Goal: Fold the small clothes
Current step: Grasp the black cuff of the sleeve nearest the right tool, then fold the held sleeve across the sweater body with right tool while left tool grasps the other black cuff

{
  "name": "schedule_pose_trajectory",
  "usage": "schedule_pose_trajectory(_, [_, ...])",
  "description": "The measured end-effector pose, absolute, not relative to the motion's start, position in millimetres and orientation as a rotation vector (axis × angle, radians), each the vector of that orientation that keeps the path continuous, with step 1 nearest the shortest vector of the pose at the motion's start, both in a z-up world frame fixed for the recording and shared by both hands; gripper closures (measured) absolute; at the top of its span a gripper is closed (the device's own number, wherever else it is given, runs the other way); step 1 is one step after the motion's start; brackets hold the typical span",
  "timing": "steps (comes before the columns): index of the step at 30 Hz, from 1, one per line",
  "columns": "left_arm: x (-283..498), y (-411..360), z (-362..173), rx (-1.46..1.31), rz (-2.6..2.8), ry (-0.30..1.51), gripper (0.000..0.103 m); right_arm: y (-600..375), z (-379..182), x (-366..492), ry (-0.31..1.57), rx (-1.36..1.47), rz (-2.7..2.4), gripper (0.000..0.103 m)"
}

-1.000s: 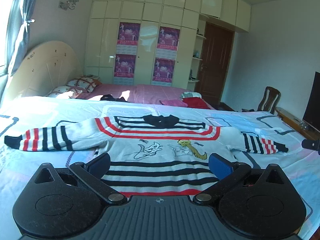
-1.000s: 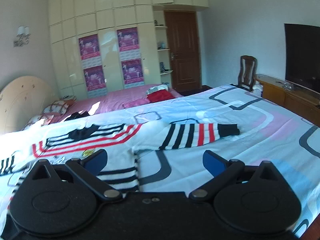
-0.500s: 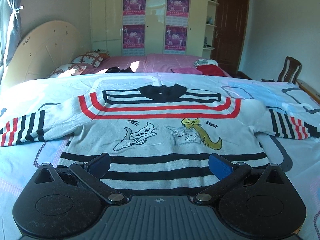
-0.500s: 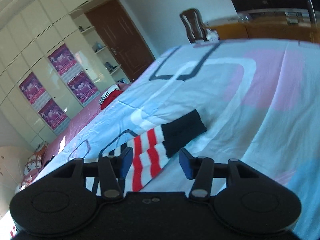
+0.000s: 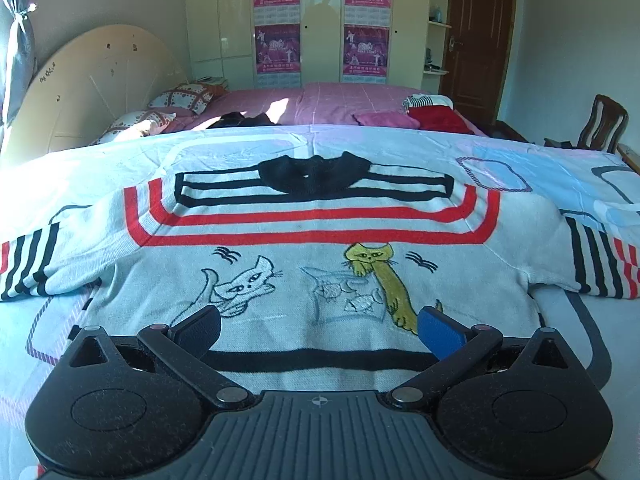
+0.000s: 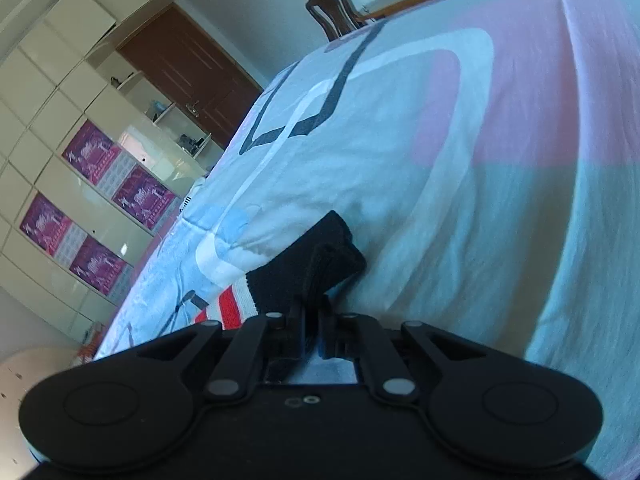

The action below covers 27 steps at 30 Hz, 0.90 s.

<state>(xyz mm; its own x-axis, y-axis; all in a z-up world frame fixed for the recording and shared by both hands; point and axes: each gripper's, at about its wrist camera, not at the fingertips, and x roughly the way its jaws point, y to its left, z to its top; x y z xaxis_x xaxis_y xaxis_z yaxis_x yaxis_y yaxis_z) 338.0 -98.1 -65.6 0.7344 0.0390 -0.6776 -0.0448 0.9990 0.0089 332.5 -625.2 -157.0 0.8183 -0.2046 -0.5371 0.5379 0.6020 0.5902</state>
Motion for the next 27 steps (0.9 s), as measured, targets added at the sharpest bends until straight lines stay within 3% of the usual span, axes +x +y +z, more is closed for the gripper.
schedule_pose_trajectory(5, [343.0, -53.4, -69.4, -0.038, 0.082, 0.741, 0.0, -597.4, -137.9, 351.3, 0.51, 0.601, -0.51, 0.096])
schedule_pose_trajectory(9, [350.2, -9.8, -79.8, -0.033, 0.099, 0.751, 0.0, -555.0, -104.5, 360.6, 0.456, 0.49, -0.457, 0.096])
schedule_pose_trajectory(17, [359.7, 78.8, -83.9, -0.056, 0.118, 0.701, 0.0, -387.8, -41.2, 396.7, 0.404, 0.243, -0.206, 0.096])
schedule_pose_trajectory(23, [360.3, 122.4, -89.9, -0.106, 0.125, 0.716, 0.0, -271.6, -71.2, 436.8, 0.537, 0.202, 0.0, 0.096])
schedule_pose_trajectory(25, [360.7, 129.8, -93.4, -0.127, 0.127, 0.722, 0.0, -242.6, -87.7, 447.8, 0.626, 0.191, 0.091, 0.091])
schedule_pose_trajectory(26, [362.3, 130.5, -95.5, -0.131, 0.126, 0.729, 0.0, -229.6, -95.4, 453.2, 0.686, 0.183, 0.136, 0.081])
schedule_pose_trajectory(27, [364.0, 129.9, -97.9, -0.136, 0.125, 0.738, 0.0, -219.4, -99.6, 451.7, 0.705, 0.178, 0.159, 0.078])
